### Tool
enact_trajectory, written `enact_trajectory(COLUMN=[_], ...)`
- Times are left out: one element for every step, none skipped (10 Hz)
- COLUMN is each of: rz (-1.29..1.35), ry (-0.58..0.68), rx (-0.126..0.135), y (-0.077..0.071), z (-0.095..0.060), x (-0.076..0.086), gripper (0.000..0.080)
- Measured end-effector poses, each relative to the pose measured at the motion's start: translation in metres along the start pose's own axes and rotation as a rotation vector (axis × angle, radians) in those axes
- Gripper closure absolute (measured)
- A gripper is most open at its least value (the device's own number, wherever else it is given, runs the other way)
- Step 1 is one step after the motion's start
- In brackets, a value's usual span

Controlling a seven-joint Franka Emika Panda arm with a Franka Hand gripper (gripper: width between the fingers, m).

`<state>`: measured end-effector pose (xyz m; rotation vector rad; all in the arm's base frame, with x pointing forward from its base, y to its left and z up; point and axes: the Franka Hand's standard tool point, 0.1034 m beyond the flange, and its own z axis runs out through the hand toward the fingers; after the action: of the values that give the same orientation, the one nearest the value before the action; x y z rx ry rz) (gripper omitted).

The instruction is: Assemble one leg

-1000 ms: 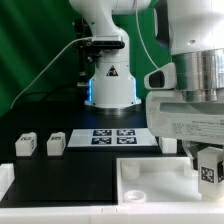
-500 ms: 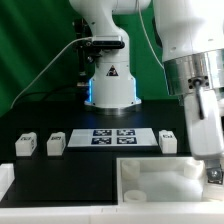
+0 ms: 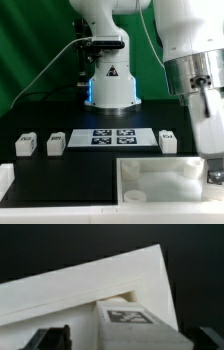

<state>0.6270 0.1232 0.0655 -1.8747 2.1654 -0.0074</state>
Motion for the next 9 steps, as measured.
enact_trajectory(rz=[-0.150,-0.354,-0.540,-0.637,-0.736,-0.844,-0.981,-1.170,-1.329], ry=[0.001,0.011,0.017,0.017,0.015,0.011,0.015,0.030,0.054], rx=[-0.017,-0.052,-0.077,-0.075,-0.077,-0.079,-0.097,-0.130,-0.160], y=[0.0011,0.0034,0.0053,0.0045,0.0042,0.0041,0.0045,0.0023,-0.0009], z=[-0.0018,-0.0017,-0.0011,-0.0010,-0.0009,-0.0008,-0.0006,-0.0010,-0.0027], x=[-0.0027,-0.0081,-0.0117,-0.0090,-0.0075,-0.0070,-0.0057,-0.0050,-0.0114], gripper=[0.0193,0.0157,0.0157,0.0151,0.0151,0.0150,0.0150,0.0150,0.0150])
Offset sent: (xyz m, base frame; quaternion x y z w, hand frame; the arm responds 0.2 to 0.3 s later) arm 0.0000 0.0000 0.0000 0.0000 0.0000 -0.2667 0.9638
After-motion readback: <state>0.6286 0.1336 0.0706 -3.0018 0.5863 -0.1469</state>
